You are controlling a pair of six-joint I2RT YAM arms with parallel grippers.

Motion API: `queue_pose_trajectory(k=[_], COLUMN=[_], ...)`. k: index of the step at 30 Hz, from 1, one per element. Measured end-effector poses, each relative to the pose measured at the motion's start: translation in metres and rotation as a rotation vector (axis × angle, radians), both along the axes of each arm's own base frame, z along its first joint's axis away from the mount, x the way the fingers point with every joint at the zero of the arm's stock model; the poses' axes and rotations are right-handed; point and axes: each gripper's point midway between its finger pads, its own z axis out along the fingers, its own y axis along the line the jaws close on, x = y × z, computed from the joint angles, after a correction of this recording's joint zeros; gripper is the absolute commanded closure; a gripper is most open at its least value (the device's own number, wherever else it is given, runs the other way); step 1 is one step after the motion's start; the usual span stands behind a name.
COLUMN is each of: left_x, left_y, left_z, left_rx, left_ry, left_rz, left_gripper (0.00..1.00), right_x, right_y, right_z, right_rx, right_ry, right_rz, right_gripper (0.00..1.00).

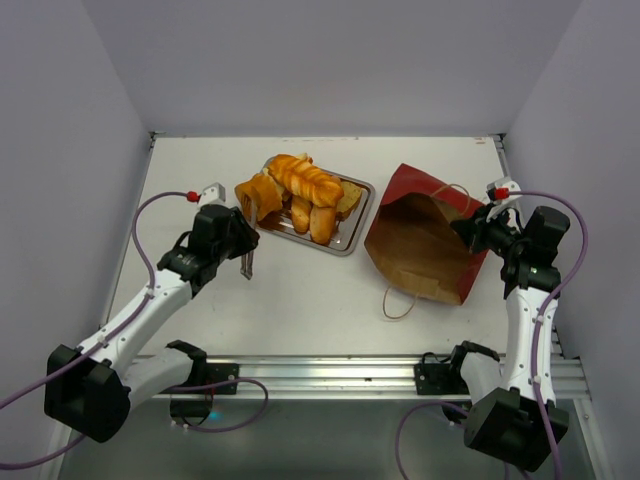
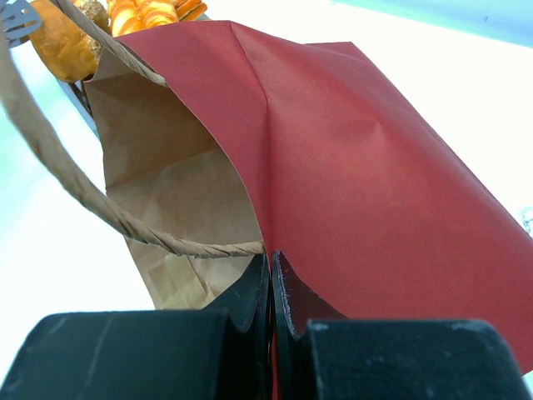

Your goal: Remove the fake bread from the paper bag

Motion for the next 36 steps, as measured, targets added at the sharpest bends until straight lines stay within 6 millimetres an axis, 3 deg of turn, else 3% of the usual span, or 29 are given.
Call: queue_pose_trajectory(k=[36], left_x=[-0.009], left_y=[0.007], left_z=[0.016], left_rx=[0.01], left_ry=[-0.032], left_rz=[0.0], left_gripper=[0.54], right_x=[0.0], right_y=[0.0], right_z=[0.0], right_rx=[0.0], right_ry=[-0.002], right_rz=[0.001], right_gripper=[0.98])
